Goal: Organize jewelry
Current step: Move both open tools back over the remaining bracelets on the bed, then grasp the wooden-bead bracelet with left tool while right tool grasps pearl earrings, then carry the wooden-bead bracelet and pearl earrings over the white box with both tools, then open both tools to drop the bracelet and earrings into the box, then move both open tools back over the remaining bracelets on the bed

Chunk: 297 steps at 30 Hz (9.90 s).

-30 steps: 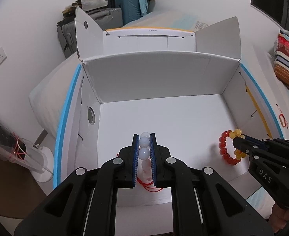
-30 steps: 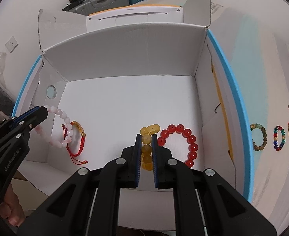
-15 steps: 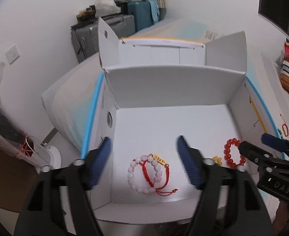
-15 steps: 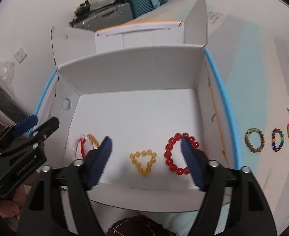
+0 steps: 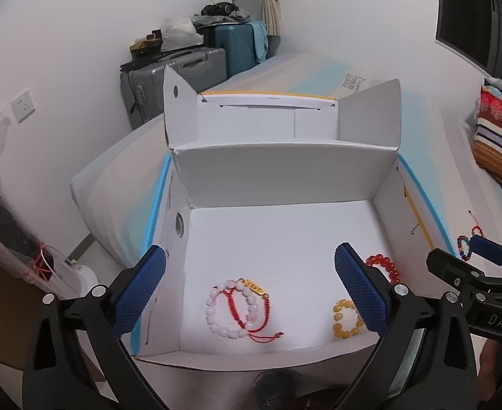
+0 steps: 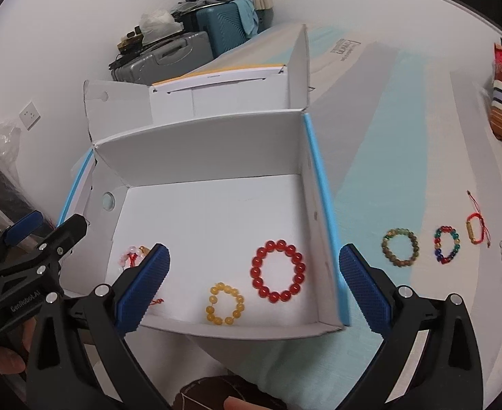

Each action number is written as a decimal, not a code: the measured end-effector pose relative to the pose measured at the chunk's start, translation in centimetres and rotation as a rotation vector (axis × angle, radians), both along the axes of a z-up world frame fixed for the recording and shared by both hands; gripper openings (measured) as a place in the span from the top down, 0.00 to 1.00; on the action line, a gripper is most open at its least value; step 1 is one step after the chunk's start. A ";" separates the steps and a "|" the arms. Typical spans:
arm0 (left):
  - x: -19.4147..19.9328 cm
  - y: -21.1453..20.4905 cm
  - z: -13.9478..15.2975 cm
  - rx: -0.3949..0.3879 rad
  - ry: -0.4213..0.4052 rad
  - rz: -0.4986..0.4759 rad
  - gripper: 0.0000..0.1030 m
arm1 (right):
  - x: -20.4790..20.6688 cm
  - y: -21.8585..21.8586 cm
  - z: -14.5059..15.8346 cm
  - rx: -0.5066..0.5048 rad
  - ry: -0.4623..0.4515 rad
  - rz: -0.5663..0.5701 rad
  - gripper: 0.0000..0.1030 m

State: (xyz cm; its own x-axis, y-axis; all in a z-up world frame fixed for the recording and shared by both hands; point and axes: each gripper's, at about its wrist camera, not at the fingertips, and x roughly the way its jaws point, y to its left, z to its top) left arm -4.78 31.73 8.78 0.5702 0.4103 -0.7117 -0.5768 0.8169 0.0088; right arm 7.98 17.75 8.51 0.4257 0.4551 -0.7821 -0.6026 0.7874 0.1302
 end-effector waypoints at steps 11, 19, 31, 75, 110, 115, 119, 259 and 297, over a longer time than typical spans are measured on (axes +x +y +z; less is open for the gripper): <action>2.6 -4.6 1.7 -0.004 -0.036 -0.092 0.05 | 1.6 -6.8 1.3 0.009 -0.023 -0.109 0.07; 6.0 -10.6 3.0 -0.010 -0.061 -0.210 0.06 | 3.5 -14.1 2.6 0.031 -0.042 -0.220 0.07; 11.1 -18.0 2.0 -0.001 -0.038 -0.333 0.06 | 6.4 -22.3 3.0 0.025 -0.050 -0.334 0.07; 26.9 -24.0 -16.6 -0.111 0.153 -0.472 0.07 | 24.0 -35.5 -13.7 -0.191 0.062 -0.516 0.13; 25.7 -25.0 -15.1 -0.078 0.138 -0.528 0.93 | 22.6 -35.3 -12.2 -0.144 -0.007 -0.513 0.88; 25.5 -25.1 -14.6 -0.068 0.131 -0.522 0.93 | 21.9 -35.2 -11.7 -0.139 -0.015 -0.512 0.88; 25.4 -25.2 -14.2 -0.064 0.124 -0.504 0.93 | 21.9 -35.5 -11.9 -0.117 0.024 -0.539 0.88; 6.7 -7.3 -1.0 -0.022 0.001 -0.194 0.06 | 5.2 -8.4 1.8 -0.049 -0.183 -0.213 0.07; 26.7 -27.9 -10.8 -0.023 0.109 -0.558 0.06 | 21.1 -27.1 -9.0 -0.113 -0.004 -0.454 0.08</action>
State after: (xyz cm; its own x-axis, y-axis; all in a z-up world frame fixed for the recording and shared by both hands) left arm 21.94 3.88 -2.01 0.6191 0.0515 -0.7836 -0.0540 0.9983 0.0229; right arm 29.09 -9.35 -0.52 0.5652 0.1340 -0.8140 -0.1943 0.9806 0.0266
